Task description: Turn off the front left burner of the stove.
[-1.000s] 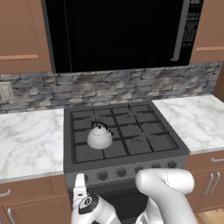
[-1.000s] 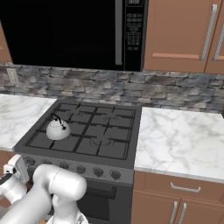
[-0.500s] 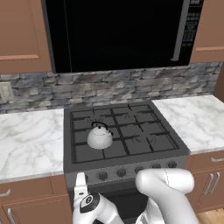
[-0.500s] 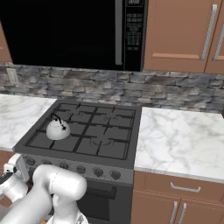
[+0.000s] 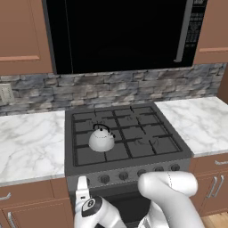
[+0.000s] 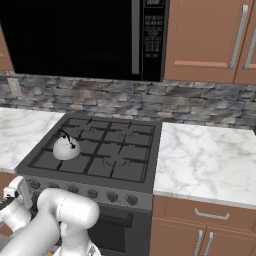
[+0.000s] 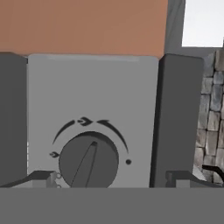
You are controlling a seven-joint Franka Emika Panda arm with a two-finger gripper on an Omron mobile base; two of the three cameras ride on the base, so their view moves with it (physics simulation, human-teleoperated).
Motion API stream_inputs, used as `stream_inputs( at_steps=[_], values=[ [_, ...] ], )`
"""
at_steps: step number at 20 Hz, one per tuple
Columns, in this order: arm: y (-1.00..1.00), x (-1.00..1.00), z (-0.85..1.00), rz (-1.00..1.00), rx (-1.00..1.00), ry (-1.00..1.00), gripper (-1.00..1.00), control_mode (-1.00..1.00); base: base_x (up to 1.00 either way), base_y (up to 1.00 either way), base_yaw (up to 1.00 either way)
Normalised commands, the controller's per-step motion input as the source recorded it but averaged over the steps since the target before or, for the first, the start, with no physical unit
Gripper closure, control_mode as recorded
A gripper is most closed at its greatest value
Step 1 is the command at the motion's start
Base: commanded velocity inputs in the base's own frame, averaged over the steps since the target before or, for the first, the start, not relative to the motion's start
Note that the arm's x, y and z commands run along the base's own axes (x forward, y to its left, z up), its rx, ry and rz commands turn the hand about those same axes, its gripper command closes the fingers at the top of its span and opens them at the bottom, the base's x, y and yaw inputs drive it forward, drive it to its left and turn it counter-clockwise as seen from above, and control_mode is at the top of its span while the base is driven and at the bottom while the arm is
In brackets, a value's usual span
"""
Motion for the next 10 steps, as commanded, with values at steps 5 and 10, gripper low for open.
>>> stream_inputs(
  at_steps=[5,10],
  values=[
    [-0.01,0.0,-0.01,0.0,0.02,0.0,-1.0,-1.0,0.0,0.0,0.0],
    [0.0,0.05,-0.13,0.0,0.02,0.0,-1.0,-1.0,0.0,0.0,0.0]
  ],
)
